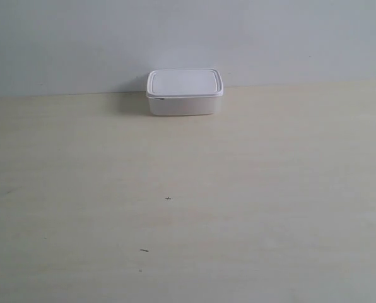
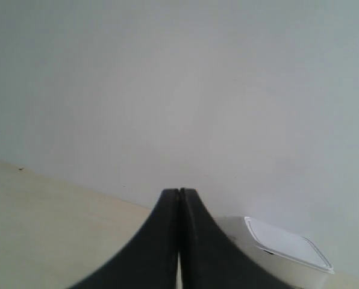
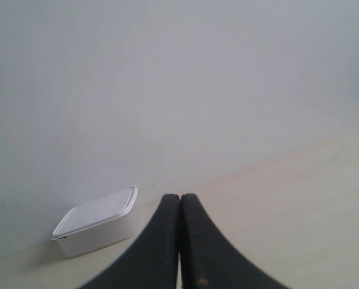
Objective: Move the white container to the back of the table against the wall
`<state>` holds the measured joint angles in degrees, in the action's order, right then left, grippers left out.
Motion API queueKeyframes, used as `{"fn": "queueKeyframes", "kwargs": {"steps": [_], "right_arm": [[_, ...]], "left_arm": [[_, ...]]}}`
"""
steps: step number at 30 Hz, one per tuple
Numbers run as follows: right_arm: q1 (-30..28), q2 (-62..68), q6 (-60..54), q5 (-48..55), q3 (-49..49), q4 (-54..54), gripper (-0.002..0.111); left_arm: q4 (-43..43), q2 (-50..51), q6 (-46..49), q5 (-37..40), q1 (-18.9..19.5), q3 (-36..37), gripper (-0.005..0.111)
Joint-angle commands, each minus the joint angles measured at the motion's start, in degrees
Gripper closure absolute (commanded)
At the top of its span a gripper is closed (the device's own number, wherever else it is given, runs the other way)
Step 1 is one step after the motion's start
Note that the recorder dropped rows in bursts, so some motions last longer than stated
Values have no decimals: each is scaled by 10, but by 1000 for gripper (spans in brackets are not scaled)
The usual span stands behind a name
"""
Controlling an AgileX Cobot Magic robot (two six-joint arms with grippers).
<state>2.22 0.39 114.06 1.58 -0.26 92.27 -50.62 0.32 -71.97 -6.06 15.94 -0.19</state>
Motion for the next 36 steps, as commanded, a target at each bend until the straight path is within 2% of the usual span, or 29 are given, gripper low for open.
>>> {"fn": "queueKeyframes", "kwargs": {"steps": [1,3,7,10,17,18,21,22,25,27,29,30,32,36], "right_arm": [[-2,-4,-5,-3,3,1,108],[-2,-4,-5,-2,3,-8,108],[-2,-4,-5,-2,3,-57,108],[-2,-4,-5,-2,3,-86,108],[-2,-4,-12,-4,3,-129,108],[-2,-4,-12,-4,3,-129,108],[-2,-4,-12,-4,3,-158,108],[-2,-4,-12,-4,3,-195,108],[-2,-4,-21,-4,3,-272,108],[-2,-4,-83,-4,3,-292,108],[-2,-4,-105,-5,3,-294,108],[-2,-4,-123,-5,3,-294,108],[-2,-4,-163,-5,3,-294,108],[-2,-4,-167,22,3,-297,108]], "left_arm": [[-4,-3,0,4,0,2,107],[-28,-3,4,6,-6,2,107],[-60,-3,91,10,-32,2,107],[-60,-3,156,23,-36,2,107],[-55,-3,326,121,-36,2,107],[-28,-3,365,153,-36,2,107],[61,-3,420,179,-36,2,107],[119,-3,437,183,-41,2,107],[207,-3,511,202,-53,2,107],[268,-3,653,252,-57,2,107],[285,-3,737,291,-57,2,107],[286,-3,750,291,-57,2,107],[286,-3,757,291,-57,2,107],[286,-3,764,291,-57,2,107]]}}
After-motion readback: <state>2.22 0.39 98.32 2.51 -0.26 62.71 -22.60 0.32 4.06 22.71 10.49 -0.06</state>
